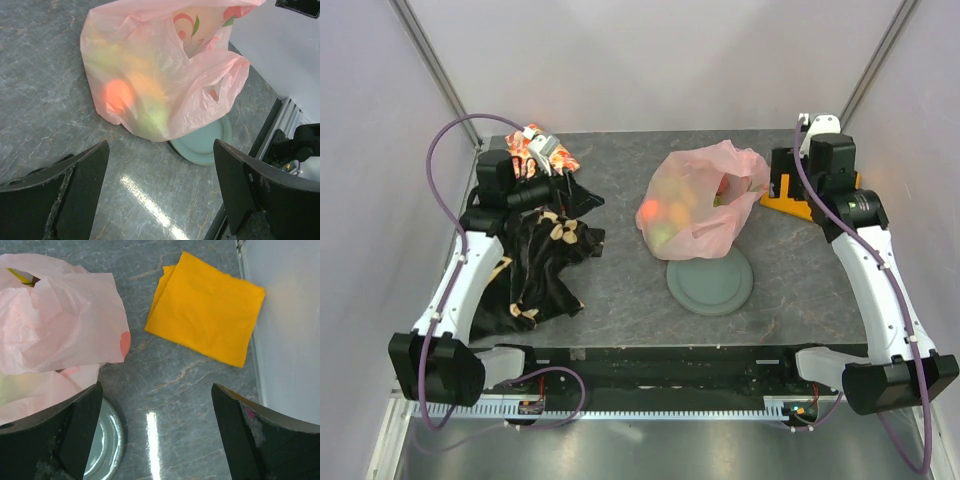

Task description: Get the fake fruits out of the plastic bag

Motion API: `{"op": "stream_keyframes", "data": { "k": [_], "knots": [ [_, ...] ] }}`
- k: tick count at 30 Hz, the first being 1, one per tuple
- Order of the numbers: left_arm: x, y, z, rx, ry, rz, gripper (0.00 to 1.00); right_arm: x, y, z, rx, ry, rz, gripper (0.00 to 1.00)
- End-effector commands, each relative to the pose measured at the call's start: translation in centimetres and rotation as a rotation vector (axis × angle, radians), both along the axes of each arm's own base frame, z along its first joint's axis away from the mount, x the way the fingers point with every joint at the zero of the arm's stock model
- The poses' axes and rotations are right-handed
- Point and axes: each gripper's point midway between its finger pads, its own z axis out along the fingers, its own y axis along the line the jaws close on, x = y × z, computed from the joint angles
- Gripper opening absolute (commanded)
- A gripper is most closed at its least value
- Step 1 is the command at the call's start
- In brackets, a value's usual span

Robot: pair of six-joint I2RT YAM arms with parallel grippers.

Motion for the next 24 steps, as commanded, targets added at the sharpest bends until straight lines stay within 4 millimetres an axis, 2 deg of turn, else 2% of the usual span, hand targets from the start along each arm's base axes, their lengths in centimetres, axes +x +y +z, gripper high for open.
{"op": "stream_keyframes", "data": {
  "k": [1, 2, 3, 4, 5, 6, 7, 9, 10, 12, 14, 17, 19, 24],
  "knots": [
    [0.5, -2.6, 2.5, 0.016, -0.053, -0.08, 0.91, 0.8, 0.0, 6.2, -0.131, -0.158, 0.114, 0.98],
    [-0.3, -4.3, 2.7, 0.027, -0.064, -0.138, 0.91, 0.9, 0.4, 7.5, -0.158, -0.193, 0.161, 0.98],
    [-0.1, -5.3, 3.2, 0.057, -0.104, -0.177, 0.92, 1.2, 2.0, 9.7, -0.158, -0.266, 0.259, 0.98],
    [-1.3, -7.2, 3.1, 0.076, -0.109, -0.242, 0.92, 1.5, 2.5, 10.7, -0.197, -0.295, 0.322, 0.98],
    [-1.3, -8.1, 3.0, 0.116, -0.161, -0.271, 0.92, 1.9, 3.2, 11.2, -0.194, -0.308, 0.357, 0.98],
    [-1.1, -9.2, 3.2, 0.131, -0.18, -0.295, 0.92, 1.8, 4.7, 12.8, -0.166, -0.336, 0.437, 0.98],
    [-2.1, -11.0, 3.2, 0.142, -0.202, -0.348, 0.92, 3.1, 5.3, 11.9, -0.135, -0.299, 0.451, 0.98],
    [-1.5, -12.8, 2.7, 0.186, -0.243, -0.371, 0.92, 4.0, 6.2, 11.7, -0.094, -0.285, 0.474, 0.98],
    [-2.0, -14.1, 2.3, 0.196, -0.248, -0.404, 0.93, 4.5, 7.1, 10.8, -0.068, -0.269, 0.517, 0.98],
    [-1.6, -15.4, 2.5, 0.216, -0.288, -0.423, 0.94, 5.0, 8.0, 10.3, -0.049, -0.274, 0.564, 0.98],
    [-1.6, -17.2, 1.1, 0.257, -0.31, -0.46, 0.96, 5.2, 9.0, 9.6, -0.028, -0.263, 0.614, 0.98],
    [-2.1, -19.5, 0.0, 0.279, -0.319, -0.512, 0.99, 5.5, 9.4, 8.7, -0.029, -0.23, 0.634, 0.98],
    [-2.8, -20.8, 0.2, 0.273, -0.337, -0.547, 0.99, 5.4, 9.3, 8.0, -0.034, -0.214, 0.636, 0.98],
    [-3.5, -23.6, -2.6, 0.319, -0.342, -0.616, 0.99, 4.9, 9.2, 5.5, -0.038, -0.168, 0.646, 0.98]
  ]
}}
